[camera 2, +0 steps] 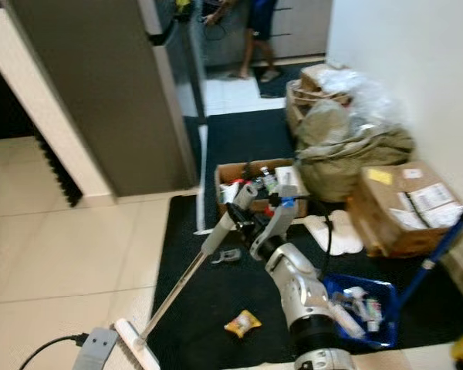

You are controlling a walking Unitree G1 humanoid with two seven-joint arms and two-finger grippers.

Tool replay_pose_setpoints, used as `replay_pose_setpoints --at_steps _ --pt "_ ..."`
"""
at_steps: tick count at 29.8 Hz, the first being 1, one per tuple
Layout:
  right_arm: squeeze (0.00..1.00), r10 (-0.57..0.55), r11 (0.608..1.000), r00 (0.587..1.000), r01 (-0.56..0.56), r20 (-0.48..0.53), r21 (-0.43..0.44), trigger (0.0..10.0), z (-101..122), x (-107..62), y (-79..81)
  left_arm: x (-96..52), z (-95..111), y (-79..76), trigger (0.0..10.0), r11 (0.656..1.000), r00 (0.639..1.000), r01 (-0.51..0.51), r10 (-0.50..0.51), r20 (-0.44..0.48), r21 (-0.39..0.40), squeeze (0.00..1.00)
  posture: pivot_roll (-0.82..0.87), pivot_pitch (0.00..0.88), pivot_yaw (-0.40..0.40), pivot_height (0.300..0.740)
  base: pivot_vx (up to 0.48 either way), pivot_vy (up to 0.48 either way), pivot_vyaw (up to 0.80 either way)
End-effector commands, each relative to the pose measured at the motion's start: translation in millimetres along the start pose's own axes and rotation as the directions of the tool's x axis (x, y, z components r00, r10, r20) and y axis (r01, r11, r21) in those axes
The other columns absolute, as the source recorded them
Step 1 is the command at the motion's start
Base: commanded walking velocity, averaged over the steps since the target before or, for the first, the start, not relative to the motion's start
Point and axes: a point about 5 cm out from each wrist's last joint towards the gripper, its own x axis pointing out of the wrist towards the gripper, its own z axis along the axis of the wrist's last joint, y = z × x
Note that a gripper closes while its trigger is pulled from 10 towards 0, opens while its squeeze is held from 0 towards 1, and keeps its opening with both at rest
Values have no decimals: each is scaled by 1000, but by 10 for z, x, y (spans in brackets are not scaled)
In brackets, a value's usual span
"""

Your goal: Sweep floor

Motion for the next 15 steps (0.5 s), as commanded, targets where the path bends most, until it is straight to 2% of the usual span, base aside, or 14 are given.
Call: replay_pose_setpoints --at_steps 1,15 --pt "0 21 1000 998 -21 51 4 10000 66 39 33 0 -6 12 10000 1000 1000 -1 1 -10 8 0 -28 0 94 740 0 0 744" --pt "0 1 999 1000 0 30 -35 10000 73 59 -24 23 31 -148 10000 999 1000 19 -20 -24 -26 0 -26 0 88 740 0 0 743"
